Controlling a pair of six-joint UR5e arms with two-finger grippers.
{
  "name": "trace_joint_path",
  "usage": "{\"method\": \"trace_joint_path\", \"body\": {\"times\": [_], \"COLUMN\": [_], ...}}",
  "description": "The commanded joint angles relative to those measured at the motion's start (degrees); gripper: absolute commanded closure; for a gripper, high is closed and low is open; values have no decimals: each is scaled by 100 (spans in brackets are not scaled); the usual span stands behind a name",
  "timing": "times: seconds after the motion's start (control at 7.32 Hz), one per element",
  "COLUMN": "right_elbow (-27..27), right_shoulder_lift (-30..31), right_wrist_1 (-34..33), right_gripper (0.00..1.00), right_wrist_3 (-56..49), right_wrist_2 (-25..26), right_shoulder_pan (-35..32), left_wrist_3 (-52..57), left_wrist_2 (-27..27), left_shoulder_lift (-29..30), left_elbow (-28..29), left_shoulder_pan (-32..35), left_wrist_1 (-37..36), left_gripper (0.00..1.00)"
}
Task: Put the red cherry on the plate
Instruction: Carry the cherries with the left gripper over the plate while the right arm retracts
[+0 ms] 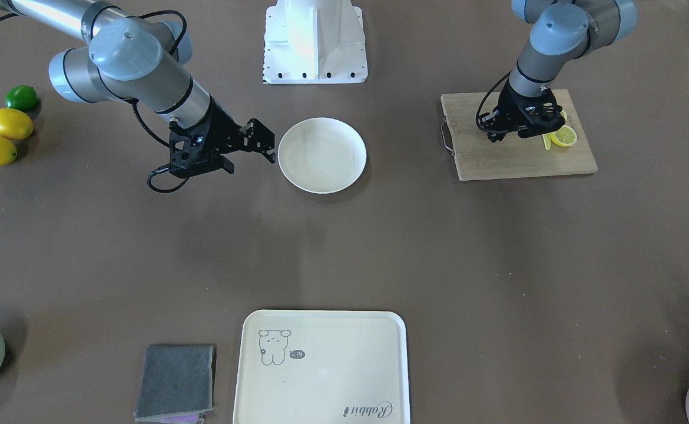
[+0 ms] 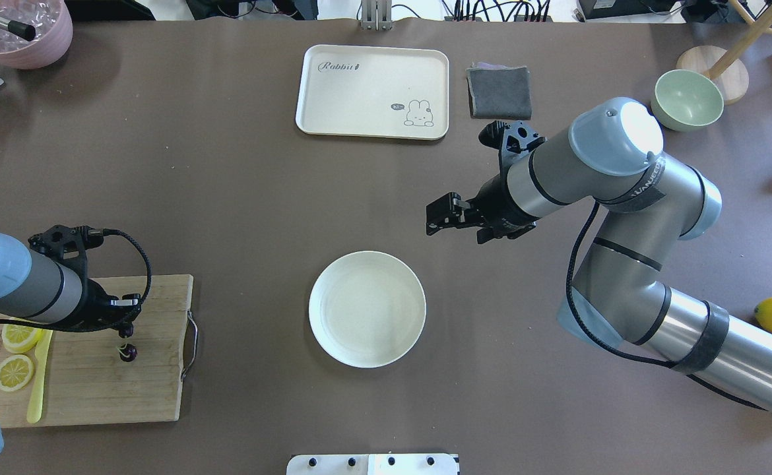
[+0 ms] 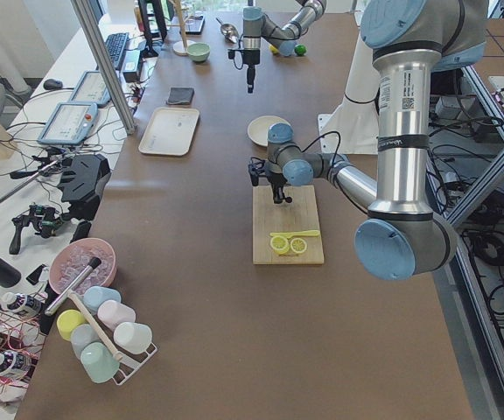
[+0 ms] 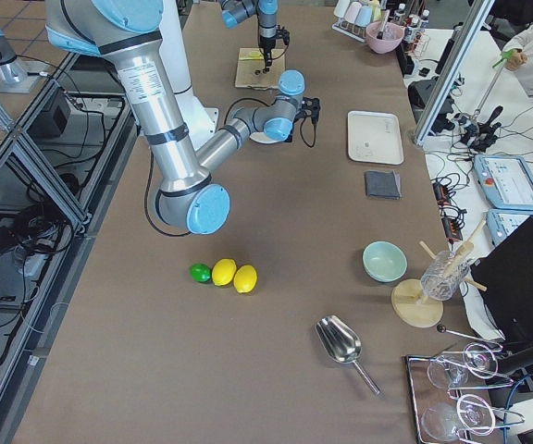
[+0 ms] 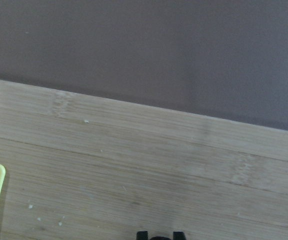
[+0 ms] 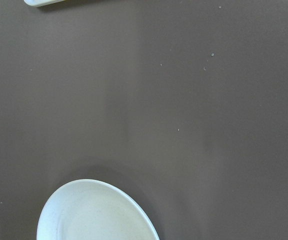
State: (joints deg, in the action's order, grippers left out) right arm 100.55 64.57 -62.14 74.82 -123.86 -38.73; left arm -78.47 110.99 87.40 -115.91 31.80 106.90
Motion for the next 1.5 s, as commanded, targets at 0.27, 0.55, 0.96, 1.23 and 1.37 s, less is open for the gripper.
{"method": "trace_joint_path", "body": {"times": [0.27, 0.55, 0.96, 1.23, 1.37], "right_elbow": [369, 448, 448, 457, 448], "right_shoulder_lift": [582, 968, 1609, 2075, 2303], "right_wrist_1": [0, 0, 0, 9, 9], "right_gripper": [0, 0, 0, 0, 0], "right_wrist_3": [-90, -247, -1194, -2037, -2398], "right_wrist_2": [-297, -297, -690, -1077, -1183], "right_shoulder_pan": [-573, -836, -1441, -1969, -2154], "left_wrist_3": [-36, -63, -624, -852, -880], "left_wrist_2": [11, 11, -24, -33, -51], "left_shoulder_lift": [1938, 2788, 3756, 4037, 4161], "left_elbow": [-283, 119, 1085, 1525, 1684], "left_shoulder_pan": [28, -7, -339, -551, -692], "left_wrist_1": [-1814, -2086, -1954, -1673, -1577], "left_gripper": [100, 100, 100, 100, 100]}}
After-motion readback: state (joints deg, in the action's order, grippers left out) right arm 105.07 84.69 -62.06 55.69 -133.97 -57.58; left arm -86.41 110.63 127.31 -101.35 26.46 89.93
